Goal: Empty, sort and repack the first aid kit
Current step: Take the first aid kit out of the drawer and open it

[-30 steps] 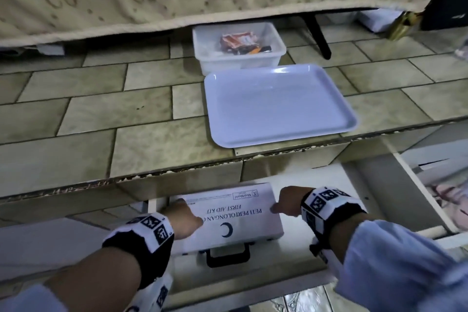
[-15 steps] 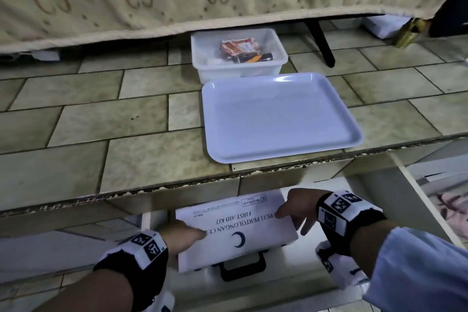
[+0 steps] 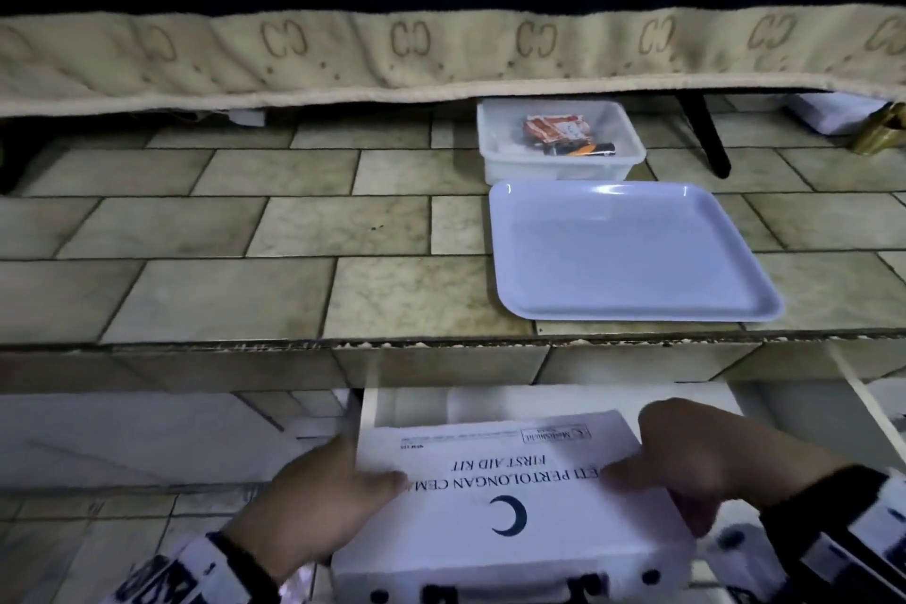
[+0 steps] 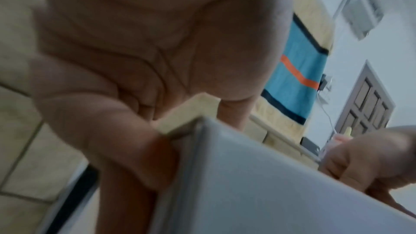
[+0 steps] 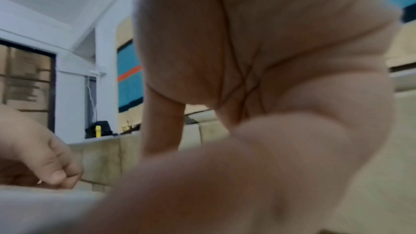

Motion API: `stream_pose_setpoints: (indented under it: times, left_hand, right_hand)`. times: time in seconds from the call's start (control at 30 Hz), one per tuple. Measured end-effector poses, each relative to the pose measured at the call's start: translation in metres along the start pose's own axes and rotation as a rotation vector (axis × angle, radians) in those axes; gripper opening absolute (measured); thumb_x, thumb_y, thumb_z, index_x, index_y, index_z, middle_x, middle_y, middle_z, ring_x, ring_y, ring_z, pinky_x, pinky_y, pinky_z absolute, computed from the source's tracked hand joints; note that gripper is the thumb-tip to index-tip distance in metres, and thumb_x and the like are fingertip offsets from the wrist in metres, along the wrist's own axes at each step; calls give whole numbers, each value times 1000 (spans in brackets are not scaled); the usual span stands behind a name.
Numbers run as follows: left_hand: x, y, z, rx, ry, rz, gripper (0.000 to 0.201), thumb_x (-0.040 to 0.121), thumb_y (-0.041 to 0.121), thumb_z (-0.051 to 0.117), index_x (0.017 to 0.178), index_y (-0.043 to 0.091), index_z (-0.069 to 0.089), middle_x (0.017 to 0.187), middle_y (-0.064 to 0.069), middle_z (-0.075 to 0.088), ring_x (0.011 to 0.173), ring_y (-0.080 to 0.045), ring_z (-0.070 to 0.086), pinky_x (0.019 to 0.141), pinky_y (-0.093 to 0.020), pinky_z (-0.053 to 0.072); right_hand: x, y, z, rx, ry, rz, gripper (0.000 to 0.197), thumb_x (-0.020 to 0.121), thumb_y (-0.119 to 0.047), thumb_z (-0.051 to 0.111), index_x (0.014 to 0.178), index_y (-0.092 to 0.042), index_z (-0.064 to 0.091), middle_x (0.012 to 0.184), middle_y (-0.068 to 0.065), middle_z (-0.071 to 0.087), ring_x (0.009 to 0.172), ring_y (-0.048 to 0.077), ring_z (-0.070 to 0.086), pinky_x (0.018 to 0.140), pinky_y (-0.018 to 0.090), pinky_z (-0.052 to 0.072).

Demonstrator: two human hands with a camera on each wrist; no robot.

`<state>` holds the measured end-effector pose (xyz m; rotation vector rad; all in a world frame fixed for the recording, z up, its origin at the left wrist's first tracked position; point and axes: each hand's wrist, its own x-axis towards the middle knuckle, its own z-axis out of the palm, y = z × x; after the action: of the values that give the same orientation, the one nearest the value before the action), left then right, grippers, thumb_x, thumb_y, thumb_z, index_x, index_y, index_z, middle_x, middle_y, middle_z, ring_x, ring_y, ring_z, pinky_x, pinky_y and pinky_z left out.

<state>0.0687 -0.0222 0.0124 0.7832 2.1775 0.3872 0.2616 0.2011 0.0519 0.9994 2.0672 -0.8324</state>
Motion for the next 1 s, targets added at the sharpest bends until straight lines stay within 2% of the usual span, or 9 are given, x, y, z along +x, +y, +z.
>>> stream_pose_setpoints:
  times: [0.07, 0.13, 0.2, 0.37, 0.5, 0.63, 0.83, 0.93, 1.0]
  left_hand:
    - [-18, -8, -10, -93, 7, -48, 20, 86, 48, 55, 72, 35, 60, 66, 12, 63, 68, -2, 58, 65, -18, 48]
    - [-29, -14, -12, -137, -6, -86, 32, 88, 46, 55, 70, 20, 59, 69, 3, 61, 65, -14, 59, 76, -33, 52]
    - [-37, -18, -11, -149, 13, -110, 33, 90, 43, 53, 72, 16, 58, 76, -2, 63, 68, -15, 61, 77, -31, 52]
    - [-57, -26, -27, -275, 145, -146, 33, 91, 39, 54, 84, 8, 64, 88, -10, 66, 82, -28, 65, 85, -41, 53]
    - [-88, -24, -67, -406, 289, -79, 28, 79, 43, 68, 63, 20, 71, 55, 0, 64, 51, -15, 60, 57, -33, 50]
    - [-97, -21, -106, -582, 497, 21, 28, 79, 40, 67, 57, 23, 71, 41, 2, 55, 35, -9, 48, 46, -21, 38]
    - [-49, -31, -159, -715, 683, -75, 31, 84, 41, 64, 74, 11, 70, 74, -9, 70, 73, -28, 63, 76, -37, 49]
    - [-15, -34, -175, -524, 740, -196, 38, 87, 41, 59, 87, 2, 62, 80, -11, 62, 71, -27, 55, 66, -32, 41]
    - [4, -36, -180, -514, 747, -220, 36, 88, 35, 59, 97, 0, 59, 93, -16, 61, 77, -28, 53, 69, -30, 38]
  right_hand:
    - [-18, -11, -3, -56, 32, -17, 53, 78, -45, 65, 33, -17, 59, 38, -1, 58, 45, 10, 62, 58, 21, 51]
    - [-33, -20, -5, -155, 97, -4, 47, 74, -49, 68, 45, -14, 56, 52, 1, 65, 54, 10, 64, 53, 16, 48]
    - [-45, -28, -7, -260, 150, 10, 44, 71, -53, 68, 54, -15, 52, 55, -1, 68, 58, 6, 67, 58, 17, 49]
    - [-71, -39, -12, -239, 216, -9, 45, 71, -56, 69, 76, -14, 55, 44, -29, 57, 41, -7, 55, 58, 17, 45]
    - [-92, -55, -27, -170, 282, -15, 42, 66, -57, 73, 78, -20, 59, 56, -13, 69, 52, 3, 65, 64, 24, 53]
    - [-96, -89, -53, -33, 430, -118, 40, 63, -48, 79, 76, -13, 65, 59, 3, 71, 43, 5, 61, 51, 18, 46]
    - [-45, -158, -87, 141, 612, -314, 43, 76, -41, 74, 86, 1, 66, 81, 15, 70, 73, 27, 64, 63, 29, 45]
    - [-6, -191, -95, 60, 601, -292, 37, 82, -35, 68, 100, -4, 64, 98, 13, 63, 86, 26, 58, 66, 23, 39]
    - [20, -200, -96, 101, 553, -300, 27, 81, -29, 69, 92, -6, 62, 97, 11, 61, 84, 24, 55, 63, 23, 39]
